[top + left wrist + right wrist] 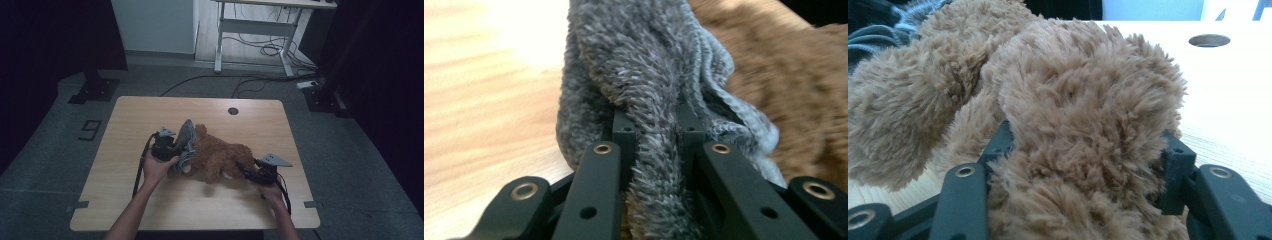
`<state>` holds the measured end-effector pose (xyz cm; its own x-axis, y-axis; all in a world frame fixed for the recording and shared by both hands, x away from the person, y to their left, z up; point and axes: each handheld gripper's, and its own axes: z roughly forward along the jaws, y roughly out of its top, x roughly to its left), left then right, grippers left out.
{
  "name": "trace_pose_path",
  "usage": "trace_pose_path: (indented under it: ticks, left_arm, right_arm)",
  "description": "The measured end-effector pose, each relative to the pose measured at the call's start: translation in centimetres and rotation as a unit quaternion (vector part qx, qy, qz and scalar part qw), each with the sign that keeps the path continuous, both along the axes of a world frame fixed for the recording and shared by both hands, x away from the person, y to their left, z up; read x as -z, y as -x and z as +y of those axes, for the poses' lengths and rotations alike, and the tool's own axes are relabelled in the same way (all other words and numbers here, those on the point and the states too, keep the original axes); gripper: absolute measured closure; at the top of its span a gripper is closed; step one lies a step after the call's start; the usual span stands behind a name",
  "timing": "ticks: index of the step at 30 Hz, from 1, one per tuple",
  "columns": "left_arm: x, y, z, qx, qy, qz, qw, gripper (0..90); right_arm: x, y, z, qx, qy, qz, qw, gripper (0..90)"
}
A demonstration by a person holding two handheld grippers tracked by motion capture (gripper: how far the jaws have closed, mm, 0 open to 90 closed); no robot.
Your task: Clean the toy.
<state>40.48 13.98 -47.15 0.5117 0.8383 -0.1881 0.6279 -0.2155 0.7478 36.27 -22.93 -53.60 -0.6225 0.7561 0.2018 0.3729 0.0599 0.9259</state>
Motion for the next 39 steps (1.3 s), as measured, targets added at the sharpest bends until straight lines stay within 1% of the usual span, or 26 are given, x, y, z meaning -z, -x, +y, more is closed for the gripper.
trace_pose_path:
  ticks: [3, 4, 5, 7, 9, 10, 11, 13, 15, 17, 18, 19, 21, 22, 24, 26, 28, 29, 30, 31, 32, 34, 35, 36, 38, 39]
  left_arm:
    - [1.1, -0.1, 0.8, -0.003, 0.018, 0.006, 0.9998, 77.3]
    - [1.3, -0.1, 0.8, -0.003, 0.017, 0.008, 0.9998, 77.4]
    - [1.5, -0.1, 0.8, -0.004, 0.010, 0.008, 0.9999, 77.6]
    - [1.8, -0.2, 0.8, -0.006, -0.012, 0.008, 0.9999, 77.8]
    - [2.1, -0.2, 0.9, -0.006, -0.040, 0.014, 0.9991, 77.9]
    - [2.1, -0.2, 1.1, -0.003, -0.051, 0.016, 0.9986, 78.0]
    - [2.0, -0.1, 1.2, 0.002, -0.054, 0.014, 0.9984, 78.0]
    - [1.2, 0.3, 1.5, 0.010, -0.050, 0.003, 0.9987, 78.0]
    - [-0.2, 0.7, 1.3, 0.013, -0.044, -0.014, 0.9988, 78.0]
    - [-1.9, 1.1, 0.7, 0.024, -0.040, -0.035, 0.9983, 78.2]
    - [-2.8, 1.3, 0.2, 0.032, -0.037, -0.045, 0.9978, 78.2]
    - [-3.6, 1.5, -0.5, 0.039, -0.029, -0.052, 0.9975, 78.1]
    - [-5.0, 1.9, -2.5, 0.059, -0.020, -0.061, 0.9962, 78.2]
    - [-5.5, 2.1, -3.7, 0.072, -0.028, -0.067, 0.9948, 78.2]
    - [-6.4, 2.3, -7.0, 0.100, -0.051, -0.082, 0.9903, 78.1]
    - [-6.7, 2.2, -9.6, 0.122, -0.051, -0.081, 0.9879, 78.2]
    - [-6.6, 1.9, -12.4, 0.144, -0.052, -0.077, 0.9852, 78.1]
    - [-6.3, 2.0, -14.2, 0.152, -0.049, -0.074, 0.9844, 78.1]
    - [-6.0, 2.0, -15.2, 0.160, -0.049, -0.070, 0.9835, 78.2]
    - [-5.3, 2.1, -16.9, 0.169, -0.058, -0.066, 0.9816, 78.1]
    - [-4.8, 2.2, -17.9, 0.173, -0.070, -0.064, 0.9803, 78.1]
    - [-3.5, 2.1, -19.9, 0.178, -0.105, -0.068, 0.9761, 78.1]
    - [-3.2, 1.9, -20.2, 0.176, -0.106, -0.067, 0.9764, 78.1]
    - [-2.9, 1.7, -20.3, 0.172, -0.102, -0.065, 0.9777, 78.1]
    - [-2.9, 1.4, -19.8, 0.167, -0.096, -0.059, 0.9795, 78.1]
    - [-3.0, 1.3, -19.4, 0.164, -0.099, -0.059, 0.9798, 78.1]
  right_arm:
    - [0.0, 0.0, 0.0, -0.001, -0.002, 0.001, 1.0000, 42.1]
    - [0.0, 0.0, -0.1, -0.001, -0.003, 0.001, 1.0000, 42.1]
    - [0.1, 0.0, -0.1, -0.002, -0.003, 0.001, 1.0000, 42.0]
    - [0.0, 0.0, -0.1, -0.002, -0.002, 0.001, 1.0000, 41.9]
    - [0.0, 0.0, -0.1, -0.003, -0.002, 0.001, 1.0000, 41.8]
    - [0.0, 0.0, -0.1, -0.004, -0.001, 0.000, 1.0000, 41.8]
    - [0.0, 0.0, -0.1, -0.006, 0.000, 0.000, 1.0000, 41.8]
    - [0.0, 0.0, -0.2, -0.007, 0.001, -0.001, 1.0000, 41.8]
    - [0.1, -0.2, -0.2, -0.005, -0.002, -0.001, 1.0000, 41.8]
    - [0.0, -0.3, -0.2, -0.004, -0.002, 0.001, 1.0000, 41.8]
    - [0.0, -0.4, -0.1, -0.003, -0.001, 0.000, 1.0000, 41.8]
    - [-0.1, -0.4, -0.1, -0.003, 0.000, 0.000, 1.0000, 41.8]
    - [-0.1, -0.4, 0.0, -0.002, 0.001, -0.001, 1.0000, 41.8]
    - [-0.1, -0.4, 0.0, -0.002, 0.001, 0.000, 1.0000, 41.8]
    - [-0.1, -0.4, 0.0, -0.001, 0.000, 0.001, 1.0000, 41.7]
    - [-0.1, -0.4, 0.0, -0.002, 0.000, 0.002, 1.0000, 41.7]
    - [-0.1, -0.4, 0.0, -0.001, 0.001, 0.000, 1.0000, 41.7]
    - [-0.1, -0.4, 0.0, -0.001, 0.002, 0.000, 1.0000, 41.7]
    - [-0.1, -0.3, 0.0, -0.001, 0.001, 0.000, 1.0000, 41.7]
    - [-0.1, -0.3, 0.0, 0.000, 0.001, 0.000, 1.0000, 41.7]
    - [-0.1, -0.2, 0.0, -0.001, 0.003, 0.000, 1.0000, 41.7]
    - [-0.1, -0.1, 0.0, -0.001, 0.005, -0.002, 1.0000, 41.7]
    - [-0.1, -0.1, 0.0, 0.001, 0.006, -0.001, 1.0000, 41.8]
    - [0.0, -0.2, 0.0, 0.003, 0.007, 0.001, 1.0000, 41.8]
    - [0.1, -0.3, -0.2, 0.005, 0.002, 0.006, 1.0000, 41.8]
    - [0.1, -0.3, -0.1, 0.005, 0.002, 0.004, 1.0000, 41.9]
